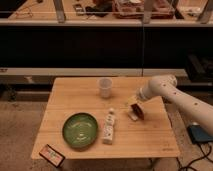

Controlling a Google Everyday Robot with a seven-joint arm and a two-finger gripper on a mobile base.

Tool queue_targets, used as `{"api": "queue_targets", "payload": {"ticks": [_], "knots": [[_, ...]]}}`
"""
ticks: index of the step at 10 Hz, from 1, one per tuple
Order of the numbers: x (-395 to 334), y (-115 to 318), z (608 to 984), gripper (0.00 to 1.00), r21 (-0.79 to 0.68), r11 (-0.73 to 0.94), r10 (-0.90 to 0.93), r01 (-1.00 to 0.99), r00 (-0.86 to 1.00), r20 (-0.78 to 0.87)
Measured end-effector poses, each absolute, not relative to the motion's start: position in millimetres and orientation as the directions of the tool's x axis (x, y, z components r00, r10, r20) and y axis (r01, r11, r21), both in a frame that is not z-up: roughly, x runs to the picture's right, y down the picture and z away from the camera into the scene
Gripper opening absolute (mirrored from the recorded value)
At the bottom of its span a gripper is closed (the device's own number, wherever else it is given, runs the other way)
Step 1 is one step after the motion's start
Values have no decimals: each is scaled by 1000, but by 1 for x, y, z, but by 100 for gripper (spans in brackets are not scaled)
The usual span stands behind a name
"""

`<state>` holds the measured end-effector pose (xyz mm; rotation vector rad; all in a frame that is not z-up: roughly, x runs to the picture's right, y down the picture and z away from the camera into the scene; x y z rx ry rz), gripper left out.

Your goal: Pick up the ceramic cup

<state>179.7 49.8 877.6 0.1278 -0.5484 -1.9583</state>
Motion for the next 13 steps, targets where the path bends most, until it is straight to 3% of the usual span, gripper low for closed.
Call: {"api": "queue_targets", "payload": {"ticks": [5, 7, 13], "knots": [[118, -75, 893, 80, 467, -245, -925, 850, -349, 149], [107, -100, 894, 80, 482, -210, -940, 851, -311, 141], [60, -67, 919, 80, 541, -116, -940, 833, -268, 210]]}}
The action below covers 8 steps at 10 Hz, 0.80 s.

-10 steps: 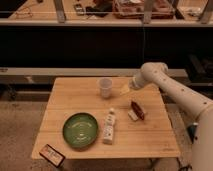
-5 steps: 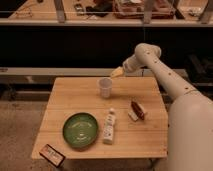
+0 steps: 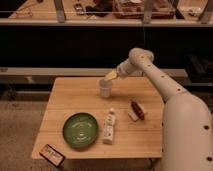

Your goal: Pick up the ceramic cup

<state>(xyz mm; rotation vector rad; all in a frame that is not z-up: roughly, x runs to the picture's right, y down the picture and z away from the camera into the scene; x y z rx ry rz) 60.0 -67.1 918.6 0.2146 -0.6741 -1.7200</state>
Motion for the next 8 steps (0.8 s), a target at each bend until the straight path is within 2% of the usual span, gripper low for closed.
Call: {"api": "queue_targets", "payload": {"ticks": [1, 2, 5, 8], "knots": [[56, -63, 926, 80, 526, -112, -943, 843, -258, 212], [54, -59, 936, 75, 504, -99, -947, 858, -237, 218], [51, -49, 959, 46, 436, -85, -956, 896, -197, 219], [39, -40, 958, 17, 440, -73, -956, 895, -189, 226]]}}
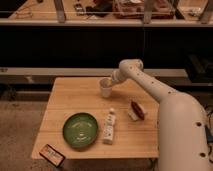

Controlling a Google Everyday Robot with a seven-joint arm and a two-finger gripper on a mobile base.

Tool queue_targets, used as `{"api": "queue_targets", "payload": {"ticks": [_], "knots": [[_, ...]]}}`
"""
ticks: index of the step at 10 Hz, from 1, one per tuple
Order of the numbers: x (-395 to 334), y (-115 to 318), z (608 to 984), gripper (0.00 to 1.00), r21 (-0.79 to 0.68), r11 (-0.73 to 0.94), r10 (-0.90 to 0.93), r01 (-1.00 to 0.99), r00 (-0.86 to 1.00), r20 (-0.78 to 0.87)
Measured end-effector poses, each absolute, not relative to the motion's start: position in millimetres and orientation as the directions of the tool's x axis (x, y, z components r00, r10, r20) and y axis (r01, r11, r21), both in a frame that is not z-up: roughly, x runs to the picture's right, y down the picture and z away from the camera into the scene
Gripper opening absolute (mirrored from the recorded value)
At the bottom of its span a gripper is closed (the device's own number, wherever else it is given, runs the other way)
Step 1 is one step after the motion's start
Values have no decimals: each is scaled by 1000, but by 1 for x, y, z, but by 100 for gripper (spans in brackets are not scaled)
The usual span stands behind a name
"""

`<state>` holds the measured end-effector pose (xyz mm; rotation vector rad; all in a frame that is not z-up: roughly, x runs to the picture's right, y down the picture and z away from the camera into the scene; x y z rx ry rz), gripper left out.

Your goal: Pick up the ceramic cup

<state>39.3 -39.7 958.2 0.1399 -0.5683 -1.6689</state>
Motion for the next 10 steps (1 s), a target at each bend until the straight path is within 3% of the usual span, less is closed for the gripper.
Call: {"api": "queue_targets", "payload": {"ticks": [1, 3, 7, 10], "knots": [[32, -38, 949, 8, 467, -78, -954, 881, -201, 220], [36, -50, 910, 0, 518, -141, -952, 844, -258, 162], [57, -60, 792, 0, 651, -371, -847, 662, -529, 55], [65, -54, 740, 0, 769, -442, -708, 461, -706, 17]]}}
